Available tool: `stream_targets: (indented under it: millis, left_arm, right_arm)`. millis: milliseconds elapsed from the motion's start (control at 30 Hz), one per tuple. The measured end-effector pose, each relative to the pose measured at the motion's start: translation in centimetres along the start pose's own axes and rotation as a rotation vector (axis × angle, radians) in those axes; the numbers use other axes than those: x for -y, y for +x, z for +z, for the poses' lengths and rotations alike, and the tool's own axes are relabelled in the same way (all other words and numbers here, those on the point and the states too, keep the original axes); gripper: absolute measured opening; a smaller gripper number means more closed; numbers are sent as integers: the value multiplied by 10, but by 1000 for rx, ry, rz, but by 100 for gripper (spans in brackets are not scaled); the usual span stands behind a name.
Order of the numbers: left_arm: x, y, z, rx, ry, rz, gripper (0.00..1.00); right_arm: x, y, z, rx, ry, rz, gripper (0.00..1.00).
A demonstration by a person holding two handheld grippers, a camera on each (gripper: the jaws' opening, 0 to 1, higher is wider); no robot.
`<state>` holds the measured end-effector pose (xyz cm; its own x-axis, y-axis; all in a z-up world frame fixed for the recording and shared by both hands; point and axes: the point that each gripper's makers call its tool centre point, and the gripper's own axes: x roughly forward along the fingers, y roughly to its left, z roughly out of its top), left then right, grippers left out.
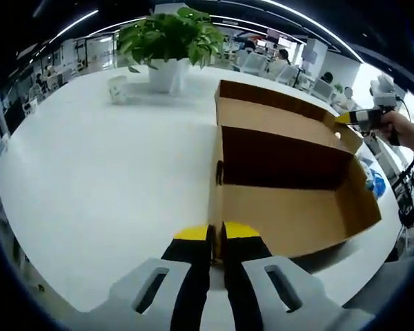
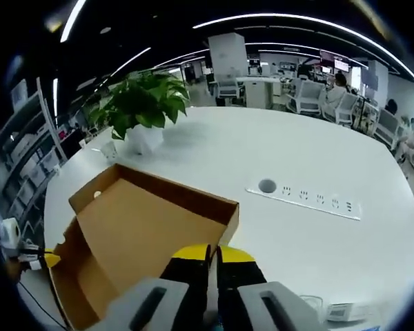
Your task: Operate the shoe box by opening the lid, removing the specified soft item, and placing it in the target area until the item is outside and the box remains undamaged.
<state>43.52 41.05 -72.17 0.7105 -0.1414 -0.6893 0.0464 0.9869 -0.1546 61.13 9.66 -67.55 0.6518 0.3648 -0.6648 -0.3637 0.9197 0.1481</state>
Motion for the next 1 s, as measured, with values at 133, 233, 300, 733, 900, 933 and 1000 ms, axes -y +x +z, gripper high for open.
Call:
stream_targets:
  millis: [133, 233, 300, 733, 900, 933, 1000]
  left_arm:
    - [0, 0, 0, 2, -1, 0, 3]
    - [1, 0, 0, 0, -1, 0, 3]
    - [1, 0, 0, -3, 1, -2, 3]
    - [2, 1, 0, -6, 3, 2, 3]
    - [2, 1, 0, -4, 4, 3, 3]
    - [2, 1, 0, -4, 4, 3, 3]
    - [2, 1, 0, -4, 3, 3, 3]
  right_arm:
    - [0, -4, 0, 16, 8, 2, 0]
    - [-1, -9, 3, 32, 11, 11, 0]
    - [-2, -12, 4, 41, 2, 16, 0]
    - [-8, -25, 15, 128, -65, 17, 0]
    - [-8, -28, 18, 147, -65, 20, 0]
    - [-8, -28, 18, 149, -67, 19, 0]
    - [-7, -28, 19, 156, -66, 21, 0]
